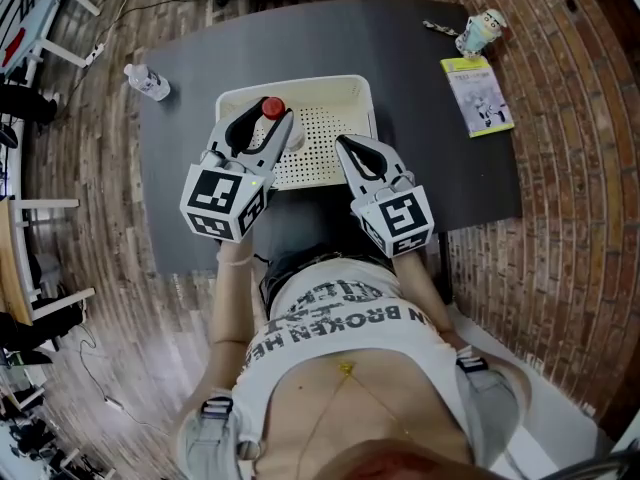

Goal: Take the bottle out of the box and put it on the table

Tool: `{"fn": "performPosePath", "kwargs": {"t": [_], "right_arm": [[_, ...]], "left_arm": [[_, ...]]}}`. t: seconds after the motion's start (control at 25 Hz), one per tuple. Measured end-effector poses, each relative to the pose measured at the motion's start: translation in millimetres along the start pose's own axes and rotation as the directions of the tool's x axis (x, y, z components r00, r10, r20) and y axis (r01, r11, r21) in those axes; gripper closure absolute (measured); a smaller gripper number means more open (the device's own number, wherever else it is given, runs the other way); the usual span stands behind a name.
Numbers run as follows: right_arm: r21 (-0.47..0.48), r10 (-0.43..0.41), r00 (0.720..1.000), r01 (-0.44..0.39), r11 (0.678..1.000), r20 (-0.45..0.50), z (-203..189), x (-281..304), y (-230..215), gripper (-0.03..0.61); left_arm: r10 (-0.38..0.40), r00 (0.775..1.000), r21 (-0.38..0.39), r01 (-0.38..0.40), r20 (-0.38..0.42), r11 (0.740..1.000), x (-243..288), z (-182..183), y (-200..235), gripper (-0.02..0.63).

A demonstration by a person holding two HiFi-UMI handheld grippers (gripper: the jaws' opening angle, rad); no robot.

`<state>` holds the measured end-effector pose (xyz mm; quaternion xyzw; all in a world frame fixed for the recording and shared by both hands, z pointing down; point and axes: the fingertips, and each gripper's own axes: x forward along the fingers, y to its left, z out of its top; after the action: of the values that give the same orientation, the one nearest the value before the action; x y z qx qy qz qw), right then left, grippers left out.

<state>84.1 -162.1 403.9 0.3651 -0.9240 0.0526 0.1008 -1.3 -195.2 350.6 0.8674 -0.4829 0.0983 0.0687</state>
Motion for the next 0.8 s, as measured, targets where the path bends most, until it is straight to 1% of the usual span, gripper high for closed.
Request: {"fn": "performPosePath", "kwargs": {"t": [0.28,0.8], "right_arm": [[-0.002,-0.001,1.000,0.001,1.000,-0.001,-0.2,-2.2,3.4,0.569],[-0.004,-0.003,1.000,0.003,1.000,-0.005,-1.6,-5.7,13.4,0.569]], "left_arm": [[0.005,1.000,-0.001,-0.005,0.000,1.000,-4.6,1.2,0.0,0.463],[-0.022,1.000,0.004,0.022,0.010,1.000,-11.6,5.3,-5.9,0.463]]}}
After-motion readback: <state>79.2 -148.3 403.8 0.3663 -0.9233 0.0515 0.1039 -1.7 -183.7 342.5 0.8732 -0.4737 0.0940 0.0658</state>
